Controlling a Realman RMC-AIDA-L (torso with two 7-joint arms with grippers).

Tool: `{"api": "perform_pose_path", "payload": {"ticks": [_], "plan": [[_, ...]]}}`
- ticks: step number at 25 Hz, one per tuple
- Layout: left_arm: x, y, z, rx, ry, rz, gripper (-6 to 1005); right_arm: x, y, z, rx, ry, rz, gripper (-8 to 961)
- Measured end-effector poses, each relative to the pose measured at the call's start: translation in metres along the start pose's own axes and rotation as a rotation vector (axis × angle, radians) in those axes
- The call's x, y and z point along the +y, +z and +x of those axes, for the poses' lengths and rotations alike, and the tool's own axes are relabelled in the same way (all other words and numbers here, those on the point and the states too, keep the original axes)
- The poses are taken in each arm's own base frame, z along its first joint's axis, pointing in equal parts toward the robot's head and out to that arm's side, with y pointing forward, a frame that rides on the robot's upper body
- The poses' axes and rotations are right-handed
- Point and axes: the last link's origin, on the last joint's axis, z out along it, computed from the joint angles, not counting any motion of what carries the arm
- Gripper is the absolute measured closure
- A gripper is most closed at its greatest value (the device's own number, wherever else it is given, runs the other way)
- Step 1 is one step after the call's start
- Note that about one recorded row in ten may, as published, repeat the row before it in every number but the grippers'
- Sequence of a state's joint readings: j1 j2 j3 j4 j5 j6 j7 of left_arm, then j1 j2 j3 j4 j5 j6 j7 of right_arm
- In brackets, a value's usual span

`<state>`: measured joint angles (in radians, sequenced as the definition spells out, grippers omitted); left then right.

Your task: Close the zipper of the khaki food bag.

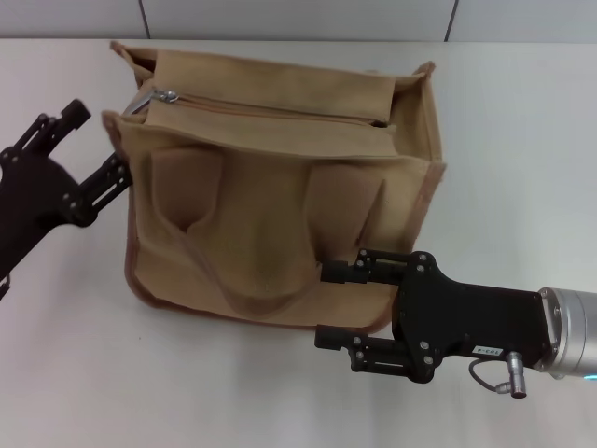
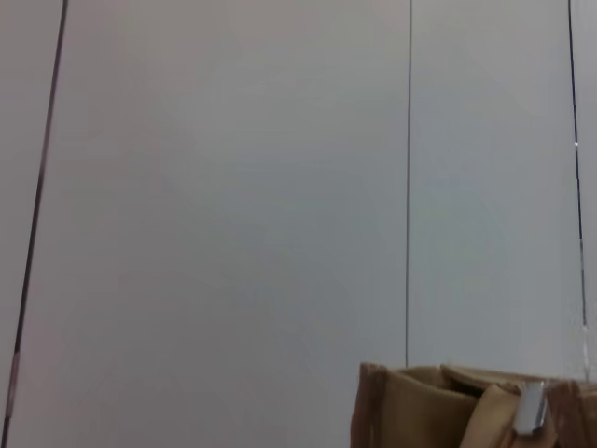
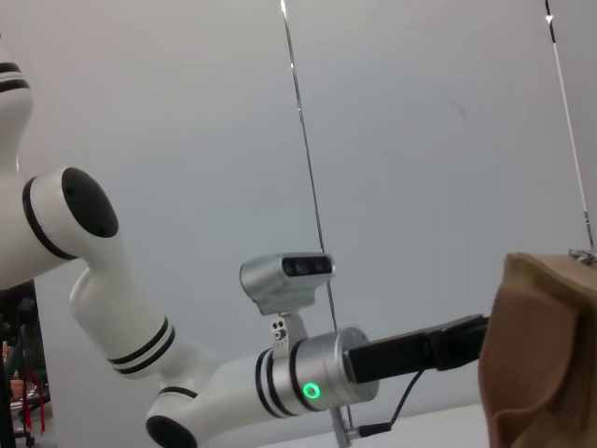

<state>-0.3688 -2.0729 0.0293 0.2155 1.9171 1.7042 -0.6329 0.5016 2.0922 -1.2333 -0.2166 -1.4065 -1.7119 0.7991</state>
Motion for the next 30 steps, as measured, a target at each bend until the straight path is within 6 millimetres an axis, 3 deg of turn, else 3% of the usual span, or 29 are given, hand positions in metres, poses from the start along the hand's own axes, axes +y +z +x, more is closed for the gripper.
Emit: {"api": "perform_pose_path", "payload": {"ticks": [11, 30], "plan": [[-0.0047, 0.0057, 0.0043, 0.047, -0.011, 0.048, 303, -0.0004, -0.0007, 0.0019, 0.003, 0.01, 0.014, 378], [0.0051, 0.0077, 0.0062, 0.104, -0.047, 0.037, 324, 0.0004, -0.0012, 0.0036, 0.002, 0.02, 0.022, 394]]}}
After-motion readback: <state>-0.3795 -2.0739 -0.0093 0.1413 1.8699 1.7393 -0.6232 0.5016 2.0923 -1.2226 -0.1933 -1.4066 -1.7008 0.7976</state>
